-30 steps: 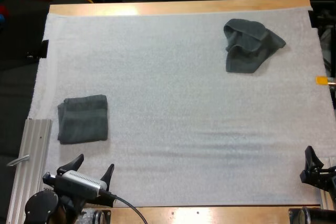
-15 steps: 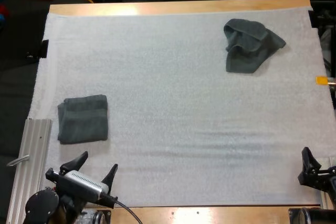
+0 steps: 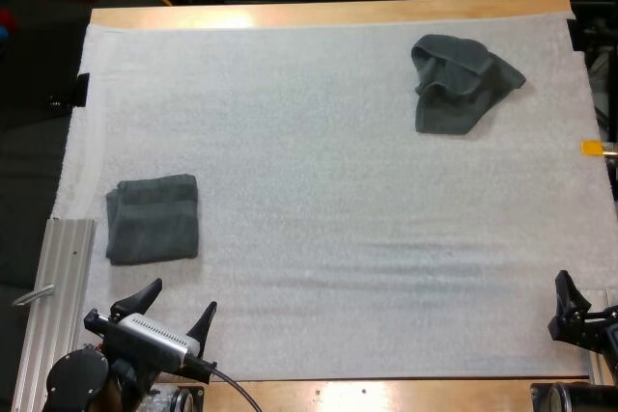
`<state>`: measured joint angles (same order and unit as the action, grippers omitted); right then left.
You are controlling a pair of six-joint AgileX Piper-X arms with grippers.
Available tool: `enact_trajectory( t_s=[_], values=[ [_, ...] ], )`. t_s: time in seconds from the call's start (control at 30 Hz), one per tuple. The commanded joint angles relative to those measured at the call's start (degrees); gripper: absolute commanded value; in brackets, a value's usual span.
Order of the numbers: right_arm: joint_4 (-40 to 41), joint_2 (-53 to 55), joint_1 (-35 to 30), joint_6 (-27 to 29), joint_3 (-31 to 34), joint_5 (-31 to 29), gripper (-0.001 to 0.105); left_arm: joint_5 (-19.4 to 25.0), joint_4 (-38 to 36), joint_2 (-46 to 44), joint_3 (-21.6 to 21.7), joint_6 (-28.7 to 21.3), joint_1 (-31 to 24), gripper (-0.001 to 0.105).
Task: Pick towel from pile, fold and stack
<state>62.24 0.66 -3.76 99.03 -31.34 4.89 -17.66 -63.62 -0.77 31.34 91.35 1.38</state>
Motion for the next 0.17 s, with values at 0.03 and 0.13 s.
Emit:
enact_trajectory(
  t_s=[0.03, 0.13],
  values=[
    [-0.6, 2.3, 0.0, 0.1, -0.2, 0.0, 0.082, -0.2, 1.0, -7.9, 0.0, 0.0, 0.2, 0.07],
    [-0.6, 2.3, 0.0, 0.1, -0.2, 0.0, 0.082, -0.2, 1.0, -7.9, 0.0, 0.0, 0.2, 0.07]
  ],
)
